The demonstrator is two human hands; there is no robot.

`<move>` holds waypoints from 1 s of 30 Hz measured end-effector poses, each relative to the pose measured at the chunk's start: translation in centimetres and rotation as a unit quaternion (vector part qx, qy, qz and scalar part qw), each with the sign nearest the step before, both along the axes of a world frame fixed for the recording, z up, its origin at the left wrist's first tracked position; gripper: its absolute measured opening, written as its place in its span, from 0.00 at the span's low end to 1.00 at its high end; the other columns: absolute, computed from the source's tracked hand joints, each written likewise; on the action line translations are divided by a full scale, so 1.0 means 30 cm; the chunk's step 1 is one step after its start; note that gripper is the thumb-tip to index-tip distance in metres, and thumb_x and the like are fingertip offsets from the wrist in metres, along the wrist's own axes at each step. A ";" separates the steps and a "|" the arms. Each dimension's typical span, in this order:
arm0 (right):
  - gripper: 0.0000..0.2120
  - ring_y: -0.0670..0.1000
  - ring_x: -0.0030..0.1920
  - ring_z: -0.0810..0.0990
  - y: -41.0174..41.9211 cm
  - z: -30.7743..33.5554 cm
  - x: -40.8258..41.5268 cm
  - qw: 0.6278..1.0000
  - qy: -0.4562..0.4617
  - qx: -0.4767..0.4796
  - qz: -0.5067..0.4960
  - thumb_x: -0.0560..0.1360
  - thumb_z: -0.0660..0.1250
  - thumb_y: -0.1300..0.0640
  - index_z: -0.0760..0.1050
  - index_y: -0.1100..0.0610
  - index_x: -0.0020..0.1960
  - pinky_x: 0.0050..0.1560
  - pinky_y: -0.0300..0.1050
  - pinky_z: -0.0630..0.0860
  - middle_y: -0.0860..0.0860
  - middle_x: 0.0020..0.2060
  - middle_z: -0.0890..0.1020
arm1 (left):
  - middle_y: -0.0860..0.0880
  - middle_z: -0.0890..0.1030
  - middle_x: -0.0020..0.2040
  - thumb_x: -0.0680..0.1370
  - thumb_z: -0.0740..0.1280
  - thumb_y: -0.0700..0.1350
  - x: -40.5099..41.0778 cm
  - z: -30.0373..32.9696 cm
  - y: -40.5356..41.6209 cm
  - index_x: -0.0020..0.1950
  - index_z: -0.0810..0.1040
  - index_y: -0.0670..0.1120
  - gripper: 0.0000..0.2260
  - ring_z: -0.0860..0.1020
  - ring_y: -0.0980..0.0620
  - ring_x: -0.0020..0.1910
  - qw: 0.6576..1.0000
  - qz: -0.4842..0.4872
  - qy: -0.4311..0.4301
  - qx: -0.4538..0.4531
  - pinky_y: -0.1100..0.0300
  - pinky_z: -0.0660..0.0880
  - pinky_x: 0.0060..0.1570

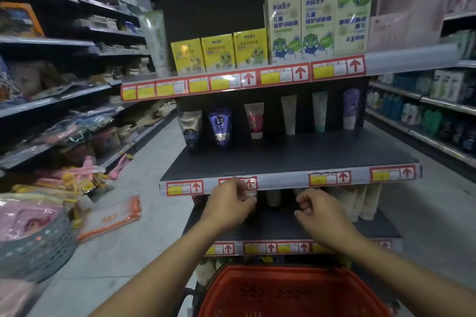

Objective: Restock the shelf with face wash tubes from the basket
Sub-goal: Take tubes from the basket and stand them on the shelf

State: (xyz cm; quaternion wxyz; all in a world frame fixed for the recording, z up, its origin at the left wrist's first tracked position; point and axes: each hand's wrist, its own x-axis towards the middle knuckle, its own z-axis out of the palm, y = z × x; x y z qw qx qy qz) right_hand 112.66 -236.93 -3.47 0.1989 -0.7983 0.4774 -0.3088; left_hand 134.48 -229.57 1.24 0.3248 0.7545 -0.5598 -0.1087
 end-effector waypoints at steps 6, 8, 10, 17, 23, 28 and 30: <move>0.10 0.42 0.44 0.76 -0.001 -0.171 -0.018 0.998 0.027 0.057 0.006 0.76 0.72 0.54 0.75 0.49 0.55 0.46 0.39 0.73 0.41 0.44 0.75 | 0.57 0.82 0.49 0.76 0.74 0.54 -0.027 -0.171 -0.027 0.57 0.79 0.54 0.12 0.81 0.56 0.50 0.999 -0.024 0.005 0.044 0.53 0.81 0.54; 0.10 0.43 0.44 0.76 0.003 -0.238 -0.019 0.996 0.035 0.077 0.002 0.75 0.72 0.55 0.76 0.49 0.55 0.45 0.38 0.70 0.42 0.44 0.75 | 0.58 0.81 0.49 0.77 0.74 0.54 -0.033 -0.241 -0.035 0.60 0.78 0.54 0.14 0.80 0.56 0.51 0.997 -0.029 0.020 0.062 0.54 0.80 0.55; 0.09 0.45 0.44 0.77 0.009 -0.306 -0.019 0.994 0.054 0.094 0.001 0.75 0.72 0.55 0.75 0.49 0.53 0.45 0.39 0.70 0.45 0.44 0.77 | 0.58 0.81 0.48 0.77 0.74 0.53 -0.040 -0.311 -0.042 0.58 0.78 0.54 0.12 0.81 0.55 0.50 0.996 -0.033 0.030 0.080 0.53 0.80 0.55; 0.06 0.46 0.41 0.78 0.021 -0.555 -0.031 0.979 0.092 0.184 -0.011 0.73 0.71 0.56 0.76 0.51 0.49 0.43 0.41 0.76 0.48 0.43 0.80 | 0.55 0.82 0.45 0.75 0.74 0.51 -0.056 -0.557 -0.063 0.50 0.77 0.53 0.09 0.81 0.52 0.47 0.988 -0.043 0.037 0.146 0.56 0.78 0.51; 0.08 0.54 0.49 0.82 0.025 -0.762 -0.042 0.953 0.149 0.263 -0.021 0.73 0.71 0.58 0.79 0.58 0.52 0.51 0.47 0.77 0.54 0.46 0.83 | 0.57 0.82 0.44 0.75 0.74 0.51 -0.047 -0.785 -0.057 0.51 0.78 0.52 0.08 0.82 0.54 0.46 0.972 -0.052 0.068 0.217 0.56 0.78 0.51; 0.04 0.59 0.54 0.83 0.040 -0.914 -0.050 0.920 0.196 0.337 -0.042 0.74 0.70 0.60 0.80 0.56 0.49 0.51 0.45 0.75 0.58 0.50 0.85 | 0.58 0.81 0.42 0.75 0.74 0.47 -0.026 -0.975 -0.026 0.51 0.80 0.53 0.07 0.82 0.53 0.48 0.953 -0.036 0.097 0.286 0.60 0.77 0.53; 0.06 0.58 0.54 0.84 0.072 -1.000 -0.070 0.906 0.216 0.360 -0.046 0.75 0.69 0.60 0.82 0.59 0.51 0.45 0.42 0.72 0.58 0.50 0.85 | 0.58 0.83 0.42 0.75 0.73 0.46 -0.024 -1.049 -0.004 0.49 0.79 0.54 0.06 0.83 0.53 0.48 0.942 -0.025 0.109 0.315 0.59 0.77 0.53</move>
